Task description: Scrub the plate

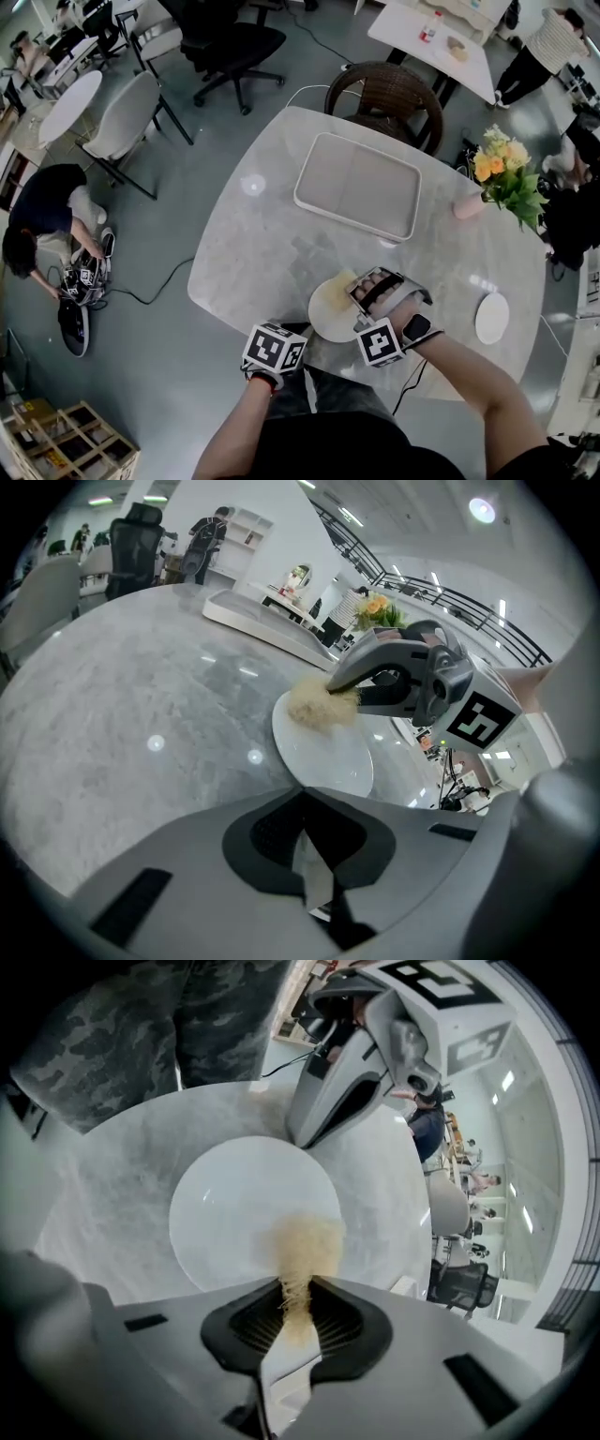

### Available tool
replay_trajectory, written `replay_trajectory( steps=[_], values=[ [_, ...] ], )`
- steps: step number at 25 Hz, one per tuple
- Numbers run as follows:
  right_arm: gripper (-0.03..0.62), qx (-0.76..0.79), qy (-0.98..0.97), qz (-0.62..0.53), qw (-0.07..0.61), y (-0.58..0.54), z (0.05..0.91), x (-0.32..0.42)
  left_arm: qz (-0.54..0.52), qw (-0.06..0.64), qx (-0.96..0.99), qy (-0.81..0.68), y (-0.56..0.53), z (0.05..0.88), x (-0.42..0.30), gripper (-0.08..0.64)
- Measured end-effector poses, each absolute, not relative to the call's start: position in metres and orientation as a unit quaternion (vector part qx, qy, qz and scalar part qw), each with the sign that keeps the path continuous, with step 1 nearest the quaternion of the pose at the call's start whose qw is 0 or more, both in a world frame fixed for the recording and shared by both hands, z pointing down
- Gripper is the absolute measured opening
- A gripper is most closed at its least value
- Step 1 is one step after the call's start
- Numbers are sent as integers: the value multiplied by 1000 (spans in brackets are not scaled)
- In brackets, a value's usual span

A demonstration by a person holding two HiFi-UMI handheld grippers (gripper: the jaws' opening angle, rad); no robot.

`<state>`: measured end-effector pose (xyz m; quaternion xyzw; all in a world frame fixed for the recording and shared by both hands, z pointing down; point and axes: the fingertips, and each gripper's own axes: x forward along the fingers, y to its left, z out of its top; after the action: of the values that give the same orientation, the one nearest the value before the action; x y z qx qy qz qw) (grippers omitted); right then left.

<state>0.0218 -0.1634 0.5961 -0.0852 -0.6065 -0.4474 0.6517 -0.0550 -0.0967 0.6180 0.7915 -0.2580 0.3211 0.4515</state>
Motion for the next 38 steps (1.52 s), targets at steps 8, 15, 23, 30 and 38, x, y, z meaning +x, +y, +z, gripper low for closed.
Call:
replay_trajectory(
  steps=[8, 15, 23, 30, 38],
  values=[
    [61, -16, -669, -392, 631, -138, 592, 47, 324, 451, 793, -252, -98, 617, -55, 14],
    [61, -65, -668, -382, 635, -90, 589, 60, 327, 449, 794, -247, -99, 618, -55, 14],
    [61, -157, -641, -416, 626, -73, 600, 22, 329, 447, 796, -243, -100, 618, -55, 14],
    [61, -131, -637, -447, 614, -118, 598, -10, 329, 445, 797, -241, -101, 617, -55, 14],
    [61, -13, -675, -386, 629, -154, 598, -18, 327, 444, 798, -243, -104, 617, -58, 14]
  ],
)
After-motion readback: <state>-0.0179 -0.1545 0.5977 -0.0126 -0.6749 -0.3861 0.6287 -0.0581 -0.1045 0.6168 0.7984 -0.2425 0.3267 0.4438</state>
